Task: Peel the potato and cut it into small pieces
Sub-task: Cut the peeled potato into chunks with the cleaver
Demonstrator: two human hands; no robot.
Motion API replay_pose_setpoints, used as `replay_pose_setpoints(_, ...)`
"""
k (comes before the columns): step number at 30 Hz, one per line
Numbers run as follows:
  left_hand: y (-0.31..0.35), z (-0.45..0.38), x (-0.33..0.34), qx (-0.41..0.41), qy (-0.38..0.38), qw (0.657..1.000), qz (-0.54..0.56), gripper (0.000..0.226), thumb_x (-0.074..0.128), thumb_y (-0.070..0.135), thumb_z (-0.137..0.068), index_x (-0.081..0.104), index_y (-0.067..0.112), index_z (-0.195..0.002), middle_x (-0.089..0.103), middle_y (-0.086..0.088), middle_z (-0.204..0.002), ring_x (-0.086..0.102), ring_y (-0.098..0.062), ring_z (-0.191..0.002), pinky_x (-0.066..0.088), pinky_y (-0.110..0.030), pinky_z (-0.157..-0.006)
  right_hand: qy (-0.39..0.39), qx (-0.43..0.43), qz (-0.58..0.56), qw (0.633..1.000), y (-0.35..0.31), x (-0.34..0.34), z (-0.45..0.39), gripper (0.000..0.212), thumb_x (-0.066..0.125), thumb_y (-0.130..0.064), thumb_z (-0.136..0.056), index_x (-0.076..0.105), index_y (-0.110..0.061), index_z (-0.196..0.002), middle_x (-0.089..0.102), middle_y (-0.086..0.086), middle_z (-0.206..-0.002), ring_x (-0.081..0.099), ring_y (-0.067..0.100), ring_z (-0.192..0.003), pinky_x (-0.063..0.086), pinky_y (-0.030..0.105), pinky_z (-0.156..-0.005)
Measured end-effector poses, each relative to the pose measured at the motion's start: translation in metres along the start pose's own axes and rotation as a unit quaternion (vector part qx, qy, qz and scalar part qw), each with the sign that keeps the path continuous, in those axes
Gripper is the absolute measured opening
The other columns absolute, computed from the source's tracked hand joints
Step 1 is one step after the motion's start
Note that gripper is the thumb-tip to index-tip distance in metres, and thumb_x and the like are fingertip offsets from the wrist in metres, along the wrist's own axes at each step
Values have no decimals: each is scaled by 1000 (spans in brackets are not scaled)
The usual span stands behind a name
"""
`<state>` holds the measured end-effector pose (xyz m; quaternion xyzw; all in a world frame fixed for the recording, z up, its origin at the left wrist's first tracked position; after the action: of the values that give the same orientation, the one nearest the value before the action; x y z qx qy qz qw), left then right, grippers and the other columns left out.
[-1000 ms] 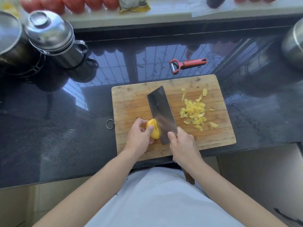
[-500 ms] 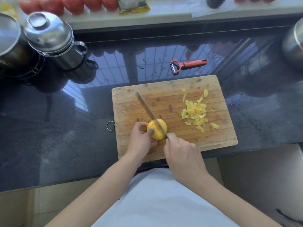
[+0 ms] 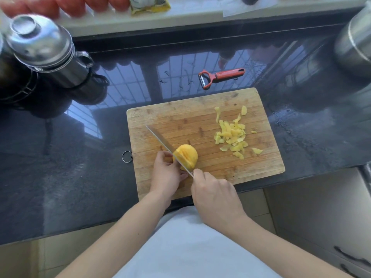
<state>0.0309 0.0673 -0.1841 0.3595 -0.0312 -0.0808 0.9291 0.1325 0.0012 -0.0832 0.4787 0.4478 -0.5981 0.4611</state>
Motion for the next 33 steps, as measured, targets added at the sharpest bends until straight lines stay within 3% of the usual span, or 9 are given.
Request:
replay_pose_setpoints(7, 1, 1, 1, 4, 3, 1000, -11, 17, 54, 11, -104, 58, 23, -115, 77, -16, -105, 79, -27, -87, 66, -43, -82, -8, 2, 7, 1000, 1, 3, 3, 32, 78, -4, -64, 50, -18, -71, 48, 0, -53, 50, 24, -34, 19, 27, -39)
replay_pose_setpoints(10, 2, 2, 2, 12, -2, 1000, -16, 26, 57, 8, -99, 60, 28, -115, 78, -13, -98, 78, -24, -85, 63, -32, -71, 13, 13, 17, 1000, -5, 1, -1, 16, 55, -1, -73, 51, -17, -69, 49, 1, -53, 52, 22, -34, 24, 25, -35)
replay_pose_setpoints(13, 3, 3, 2, 18, 1, 1000, -25, 29, 63, 10, -96, 60, 31, -116, 77, -8, -92, 74, -16, -75, 57, -25, -62, 31, 24, 21, 999, -10, 4, -9, 28, 33, -4, -82, 56, -16, -70, 52, 1, -54, 55, 22, -35, 33, 24, -33)
replay_pose_setpoints(15, 2, 3, 1, 14, 4, 1000, -23, 29, 66, 15, -93, 60, 35, -114, 78, -6, -92, 75, -17, -77, 61, -30, -66, 34, 24, 23, 999, -10, 7, -9, 30, 32, -4, -82, 57, -15, -71, 53, 1, -55, 55, 22, -36, 35, 25, -34)
replay_pose_setpoints(19, 2, 3, 2, 8, -4, 1000, -16, 32, 68, 25, -85, 61, 38, -113, 80, 2, -90, 78, -21, -87, 63, -50, -89, 31, 13, 16, 999, -9, 8, -6, 25, 36, -1, -79, 55, -16, -74, 52, 1, -57, 56, 21, -37, 32, 25, -35)
replay_pose_setpoints(23, -1, 2, 2, 7, -1, 1000, -8, 29, 68, 18, -92, 62, 37, -113, 80, 1, -94, 78, -21, -88, 64, -49, -89, 28, 6, 3, 1000, -8, 6, 0, 18, 47, 1, -70, 54, -15, -73, 51, 2, -55, 55, 22, -36, 32, 25, -34)
replay_pose_setpoints(29, 3, 1, 1, 19, 4, 1000, -20, 34, 69, 19, -92, 61, 37, -119, 79, -1, -96, 75, -24, -91, 62, -38, -78, 43, 22, 23, 999, -13, 14, -12, 32, 30, -2, -80, 58, -14, -71, 53, 1, -55, 56, 20, -37, 35, 24, -33)
replay_pose_setpoints(33, 2, 2, 1, 17, 6, 999, -27, 35, 72, 22, -90, 60, 40, -118, 78, 1, -98, 75, -23, -93, 63, -44, -83, 29, 28, 16, 999, -12, 15, -10, 34, 28, -2, -82, 60, -13, -75, 53, 2, -56, 57, 21, -37, 37, 25, -33)
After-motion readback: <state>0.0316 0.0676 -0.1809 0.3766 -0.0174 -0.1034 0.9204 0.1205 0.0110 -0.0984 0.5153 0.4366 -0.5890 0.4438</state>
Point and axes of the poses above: each hand's wrist, its own z-axis away from the middle knuckle, its own x-axis out of the palm, y = z × x, the point moved 8 cm from there along -z, towards the middle knuckle
